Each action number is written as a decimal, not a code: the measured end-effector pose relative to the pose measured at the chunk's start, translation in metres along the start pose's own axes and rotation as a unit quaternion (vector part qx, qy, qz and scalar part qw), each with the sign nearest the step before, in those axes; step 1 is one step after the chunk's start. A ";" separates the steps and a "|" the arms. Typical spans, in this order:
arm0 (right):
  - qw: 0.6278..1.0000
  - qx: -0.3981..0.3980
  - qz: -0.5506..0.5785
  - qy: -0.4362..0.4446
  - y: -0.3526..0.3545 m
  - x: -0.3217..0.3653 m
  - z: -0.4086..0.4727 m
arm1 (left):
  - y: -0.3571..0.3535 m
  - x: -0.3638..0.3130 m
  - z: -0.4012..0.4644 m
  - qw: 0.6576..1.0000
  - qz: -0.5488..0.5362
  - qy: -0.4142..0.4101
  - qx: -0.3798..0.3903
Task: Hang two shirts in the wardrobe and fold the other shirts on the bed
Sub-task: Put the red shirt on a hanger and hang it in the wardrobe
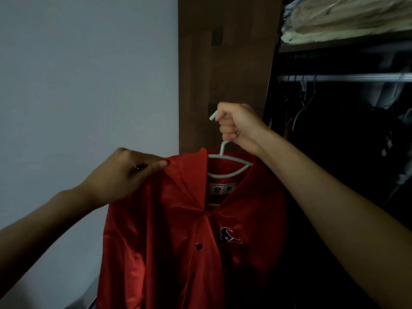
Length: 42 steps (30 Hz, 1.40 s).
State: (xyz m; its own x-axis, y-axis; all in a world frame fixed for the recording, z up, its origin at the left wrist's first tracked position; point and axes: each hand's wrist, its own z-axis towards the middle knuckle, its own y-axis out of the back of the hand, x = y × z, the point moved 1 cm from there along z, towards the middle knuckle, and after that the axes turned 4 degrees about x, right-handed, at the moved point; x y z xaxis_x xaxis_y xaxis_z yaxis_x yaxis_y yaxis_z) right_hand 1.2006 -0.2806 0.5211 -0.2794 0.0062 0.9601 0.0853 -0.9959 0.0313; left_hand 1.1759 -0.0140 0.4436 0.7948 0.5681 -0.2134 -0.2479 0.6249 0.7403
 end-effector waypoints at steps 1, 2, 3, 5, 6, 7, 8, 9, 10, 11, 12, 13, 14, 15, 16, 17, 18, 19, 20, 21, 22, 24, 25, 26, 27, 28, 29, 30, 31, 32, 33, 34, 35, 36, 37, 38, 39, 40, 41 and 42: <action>1.000 -0.012 0.006 0.001 0.002 0.002 0.000 | 0.002 0.000 0.000 1.000 0.013 -0.005 -0.007; 1.000 -0.025 0.011 0.002 0.006 0.004 0.000 | 0.006 0.000 -0.001 1.000 0.024 -0.008 -0.014; 0.999 -0.036 0.014 0.003 0.011 0.004 0.000 | 0.009 0.002 -0.001 0.999 0.029 -0.006 -0.022; 0.999 -0.043 0.018 0.006 0.014 0.004 0.000 | 0.011 0.006 -0.001 1.000 0.001 0.021 -0.023; 0.999 -0.037 0.019 0.008 0.012 0.004 -0.001 | 0.009 0.006 0.000 0.999 -0.030 0.040 -0.011; 0.999 -0.027 0.020 0.010 0.008 0.002 -0.002 | 0.006 0.006 0.003 0.997 -0.061 0.054 0.005; 1.000 -0.017 0.023 0.012 0.002 0.001 -0.003 | 0.001 0.005 0.007 0.993 -0.091 0.073 0.026; 1.000 -0.008 0.026 0.012 -0.003 0.000 -0.003 | -0.003 0.004 0.011 0.989 -0.109 0.084 0.045; 0.999 -0.003 0.030 0.011 -0.007 -0.001 -0.003 | -0.007 0.004 0.014 0.987 -0.122 0.087 0.058; 0.999 -0.001 0.037 0.009 -0.010 -0.001 -0.003 | -0.011 0.005 0.018 0.986 -0.127 0.082 0.065; 0.999 0.001 0.047 0.004 -0.010 -0.001 -0.002 | -0.014 0.005 0.022 0.985 -0.137 0.078 0.069; 0.998 0.004 0.062 0.000 -0.011 0.000 -0.001 | -0.018 0.006 0.026 0.985 -0.140 0.073 0.075; 0.997 0.011 0.073 -0.003 -0.013 0.000 0.000 | -0.021 0.005 0.029 0.984 -0.144 0.068 0.085; 0.997 0.019 0.076 -0.002 -0.015 0.002 -0.001 | -0.025 0.002 0.033 0.984 -0.136 0.060 0.101; 0.997 0.027 0.069 0.000 -0.019 0.003 -0.002 | -0.028 -0.001 0.036 0.983 -0.124 0.055 0.122; 0.998 0.032 0.058 0.003 -0.023 0.004 -0.003 | -0.030 -0.003 0.041 0.984 -0.102 0.045 0.139; 0.998 0.033 0.048 0.007 -0.024 0.005 -0.003 | -0.031 -0.004 0.046 0.985 -0.083 0.032 0.149; 0.998 0.031 0.045 0.009 -0.024 0.006 -0.004 | -0.032 -0.006 0.050 0.986 -0.068 0.021 0.148; 0.998 0.029 0.049 0.008 -0.021 0.006 -0.004 | -0.033 -0.007 0.054 0.988 -0.061 0.017 0.140; 0.998 0.028 0.058 0.005 -0.018 0.007 -0.004 | -0.033 -0.009 0.056 0.990 -0.056 0.019 0.129; 0.997 0.026 0.071 0.000 -0.014 0.007 -0.004 | -0.034 -0.011 0.059 0.991 -0.056 0.022 0.118; 0.995 0.020 0.099 -0.007 -0.006 0.009 -0.003 | -0.036 -0.015 0.066 0.993 -0.038 0.020 0.108; 0.993 0.018 0.114 -0.010 -0.003 0.010 -0.003 | -0.036 -0.018 0.070 0.994 -0.018 0.018 0.106; 0.991 0.020 0.131 -0.010 -0.002 0.011 -0.003 | -0.037 -0.020 0.075 0.995 0.004 0.019 0.102; 0.989 0.022 0.148 -0.010 -0.003 0.011 -0.003 | -0.038 -0.023 0.079 0.995 0.025 0.020 0.096; 0.986 0.029 0.163 -0.011 -0.005 0.011 -0.003 | -0.040 -0.026 0.083 0.995 0.049 0.016 0.086; 0.984 0.037 0.174 -0.014 -0.009 0.011 -0.005 | -0.043 -0.032 0.088 0.994 0.080 0.006 0.072; 0.983 0.044 0.178 -0.015 -0.013 0.010 -0.005 | -0.046 -0.039 0.091 0.992 0.111 -0.005 0.061; 0.983 0.050 0.175 -0.016 -0.014 0.010 -0.005 | -0.047 -0.045 0.094 0.990 0.124 -0.011 0.060; 0.985 0.050 0.166 -0.016 -0.012 0.009 -0.005 | -0.047 -0.046 0.096 0.990 0.126 -0.011 0.069; 0.987 0.046 0.152 -0.018 -0.007 0.010 -0.005 | -0.045 -0.044 0.098 0.990 0.111 -0.005 0.088; 0.989 0.043 0.142 -0.022 0.002 0.011 -0.005 | -0.040 -0.040 0.098 0.990 0.082 0.001 0.113; 0.990 0.042 0.133 -0.026 0.012 0.011 -0.005 | -0.035 -0.035 0.098 0.989 0.047 0.005 0.137; 0.991 0.046 0.126 -0.027 0.020 0.011 -0.006 | -0.031 -0.030 0.098 0.988 0.016 0.005 0.156; 0.992 0.050 0.114 -0.021 0.026 0.012 -0.009 | -0.028 -0.027 0.097 0.986 -0.012 0.000 0.165; 0.993 0.057 0.104 -0.014 0.031 0.012 -0.011 | -0.028 -0.025 0.097 0.986 -0.038 -0.007 0.163; 0.993 0.064 0.095 -0.001 0.034 0.012 -0.015 | -0.028 -0.026 0.096 0.987 -0.060 -0.014 0.150; 0.995 0.068 0.074 0.011 0.037 0.013 -0.020 | -0.028 -0.026 0.096 0.987 -0.079 -0.016 0.135; 0.997 0.068 0.031 0.021 0.041 0.014 -0.025 | -0.027 -0.026 0.095 0.988 -0.096 -0.012 0.124; 0.997 0.074 -0.021 0.020 0.047 0.015 -0.031 | -0.026 -0.025 0.094 0.986 -0.113 -0.006 0.120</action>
State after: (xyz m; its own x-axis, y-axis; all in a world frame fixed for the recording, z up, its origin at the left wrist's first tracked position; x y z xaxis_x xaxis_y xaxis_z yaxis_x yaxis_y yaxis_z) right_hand 1.1704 -0.3299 0.5283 -0.3236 0.0411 0.9453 0.2111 -0.9707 0.1145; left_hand 1.2144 -0.0946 0.4901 0.8218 0.4216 -0.3832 0.0733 0.5887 0.8050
